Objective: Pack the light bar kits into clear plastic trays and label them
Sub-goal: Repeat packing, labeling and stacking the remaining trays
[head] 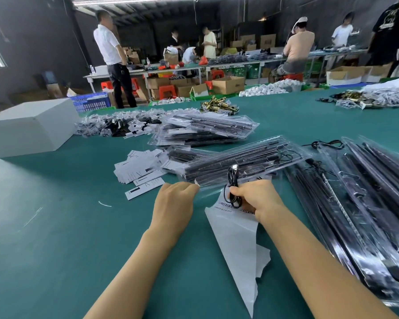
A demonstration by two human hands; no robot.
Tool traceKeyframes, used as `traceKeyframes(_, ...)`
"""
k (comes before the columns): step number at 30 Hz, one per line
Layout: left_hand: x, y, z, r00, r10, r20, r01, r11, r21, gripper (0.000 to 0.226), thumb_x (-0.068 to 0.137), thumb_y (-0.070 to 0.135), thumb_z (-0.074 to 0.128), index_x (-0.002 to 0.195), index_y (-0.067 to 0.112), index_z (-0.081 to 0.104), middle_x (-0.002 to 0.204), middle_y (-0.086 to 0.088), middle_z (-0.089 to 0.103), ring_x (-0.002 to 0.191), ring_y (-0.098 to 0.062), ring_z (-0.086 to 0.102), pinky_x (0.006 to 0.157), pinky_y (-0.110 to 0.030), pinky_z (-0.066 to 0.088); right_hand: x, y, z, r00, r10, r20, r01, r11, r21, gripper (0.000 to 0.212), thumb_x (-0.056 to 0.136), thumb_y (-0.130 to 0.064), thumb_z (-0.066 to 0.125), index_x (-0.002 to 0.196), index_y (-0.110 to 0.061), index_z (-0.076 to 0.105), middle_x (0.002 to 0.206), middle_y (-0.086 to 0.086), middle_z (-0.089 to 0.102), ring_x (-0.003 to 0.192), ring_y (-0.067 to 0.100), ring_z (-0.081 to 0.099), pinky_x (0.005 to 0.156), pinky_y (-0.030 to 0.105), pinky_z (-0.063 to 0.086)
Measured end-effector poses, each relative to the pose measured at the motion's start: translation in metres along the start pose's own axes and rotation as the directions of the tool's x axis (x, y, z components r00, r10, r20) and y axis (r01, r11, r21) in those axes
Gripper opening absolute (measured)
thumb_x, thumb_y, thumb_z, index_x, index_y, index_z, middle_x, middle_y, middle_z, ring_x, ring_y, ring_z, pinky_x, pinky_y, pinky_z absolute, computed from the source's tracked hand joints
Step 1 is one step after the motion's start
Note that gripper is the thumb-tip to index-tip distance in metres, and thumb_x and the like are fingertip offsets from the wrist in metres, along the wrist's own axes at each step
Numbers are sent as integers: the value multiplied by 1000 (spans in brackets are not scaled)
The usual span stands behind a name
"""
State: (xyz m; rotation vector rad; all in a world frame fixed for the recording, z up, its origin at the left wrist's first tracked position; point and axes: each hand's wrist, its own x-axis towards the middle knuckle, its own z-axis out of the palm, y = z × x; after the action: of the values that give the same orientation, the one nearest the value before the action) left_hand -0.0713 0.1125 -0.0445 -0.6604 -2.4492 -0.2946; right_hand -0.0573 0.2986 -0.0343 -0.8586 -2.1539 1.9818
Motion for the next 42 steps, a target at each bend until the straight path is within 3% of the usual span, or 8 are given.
traceKeyframes(5,-2,15,-15,998,51,22,-53,991,121,31,33,-13,66,49,11,55,45,-2,48,33,-24,38,48,-24,32,-5,1,7,989,76,123,-93,986,137,12,81,1,72,92,4,67,87,22,71,79,33,69,57,39,59)
traceKeyframes(9,0,12,-6,994,81,73,-79,996,-37,14,75,14,70,62,15,66,55,1,57,48,-26,53,59,-31,39,-9,-1,7,970,136,202,-187,947,262,14,86,3,65,99,7,63,70,18,67,58,28,66,46,34,57)
traceKeyframes(12,2,8,0,975,-168,144,209,912,-353,13,93,25,57,94,21,70,81,2,64,76,-24,60,71,-33,44,-9,1,7,954,163,250,-232,933,276,19,88,2,62,106,10,62,76,20,66,60,29,66,46,34,57)
traceKeyframes(18,16,-21,13,810,-471,349,556,806,-203,63,87,52,59,143,28,40,150,-7,30,137,-31,26,110,-47,27,-7,1,10,946,181,270,-258,925,281,20,89,2,61,108,9,61,85,21,66,65,30,66,45,33,57)
traceKeyframes(26,19,-52,4,827,-438,353,515,842,-160,39,94,40,53,69,11,46,69,-3,46,74,-27,47,55,-32,28,-6,1,5,951,192,244,-257,926,275,5,85,5,64,89,7,61,79,22,67,59,29,67,41,31,53)
traceKeyframes(33,7,-66,-13,725,-425,542,642,702,-309,51,94,50,51,60,17,30,44,12,28,43,-12,28,52,-29,20,-7,-1,1,916,224,333,-302,931,204,3,85,5,64,87,7,62,77,21,68,64,30,67,42,32,55)
traceKeyframes(36,-6,-69,-22,679,-455,577,711,605,-359,44,96,48,47,69,15,34,51,7,29,43,-13,26,46,-26,21,-9,-2,3,898,227,376,-314,931,185,3,85,5,64,83,7,63,67,17,68,62,29,66,42,31,55)
traceKeyframes(42,-43,-26,-23,676,-571,465,700,694,-166,45,102,44,27,76,10,43,77,-1,51,84,-31,51,69,-35,33,-1,-7,-1,919,190,346,-255,955,152,5,84,4,66,86,8,63,72,18,69,57,25,65,41,30,54)
